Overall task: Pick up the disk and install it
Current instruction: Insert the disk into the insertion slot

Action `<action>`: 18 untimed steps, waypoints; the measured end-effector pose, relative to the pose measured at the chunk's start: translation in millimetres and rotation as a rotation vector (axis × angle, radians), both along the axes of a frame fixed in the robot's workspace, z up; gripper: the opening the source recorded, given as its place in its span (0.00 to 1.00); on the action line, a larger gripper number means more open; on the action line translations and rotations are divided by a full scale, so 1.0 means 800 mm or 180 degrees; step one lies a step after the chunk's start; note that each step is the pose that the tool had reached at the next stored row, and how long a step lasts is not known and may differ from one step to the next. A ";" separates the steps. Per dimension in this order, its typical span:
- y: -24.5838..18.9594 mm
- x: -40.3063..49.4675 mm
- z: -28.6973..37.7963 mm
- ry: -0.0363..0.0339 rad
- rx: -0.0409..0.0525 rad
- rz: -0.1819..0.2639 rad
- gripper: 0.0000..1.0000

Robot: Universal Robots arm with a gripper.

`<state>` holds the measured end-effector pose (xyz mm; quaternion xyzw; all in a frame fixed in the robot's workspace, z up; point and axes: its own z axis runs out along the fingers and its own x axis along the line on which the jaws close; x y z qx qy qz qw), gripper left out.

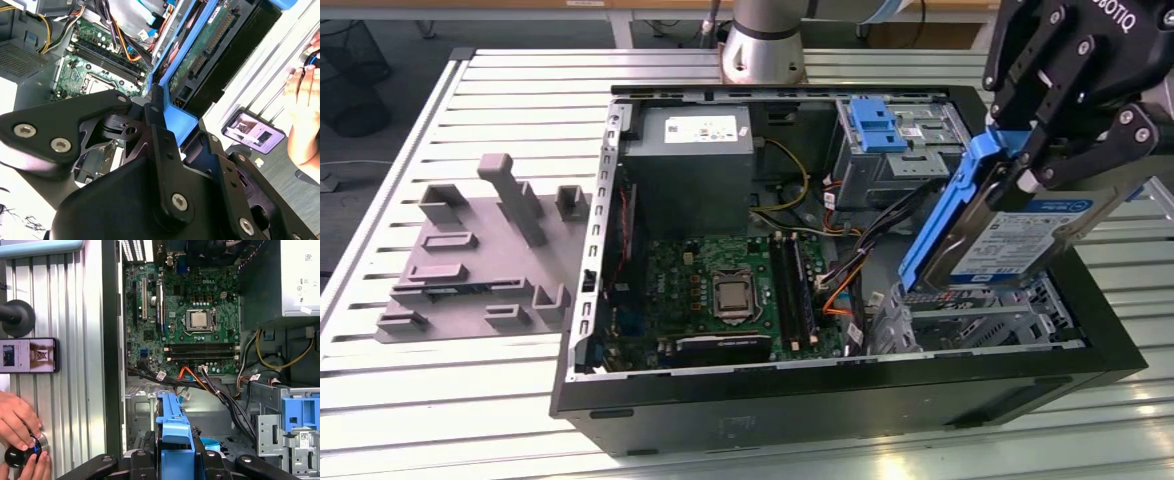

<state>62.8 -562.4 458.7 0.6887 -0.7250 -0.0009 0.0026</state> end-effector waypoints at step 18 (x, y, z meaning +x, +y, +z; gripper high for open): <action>-0.0010 0.010 -0.0223 0.0000 0.0000 0.0000 0.36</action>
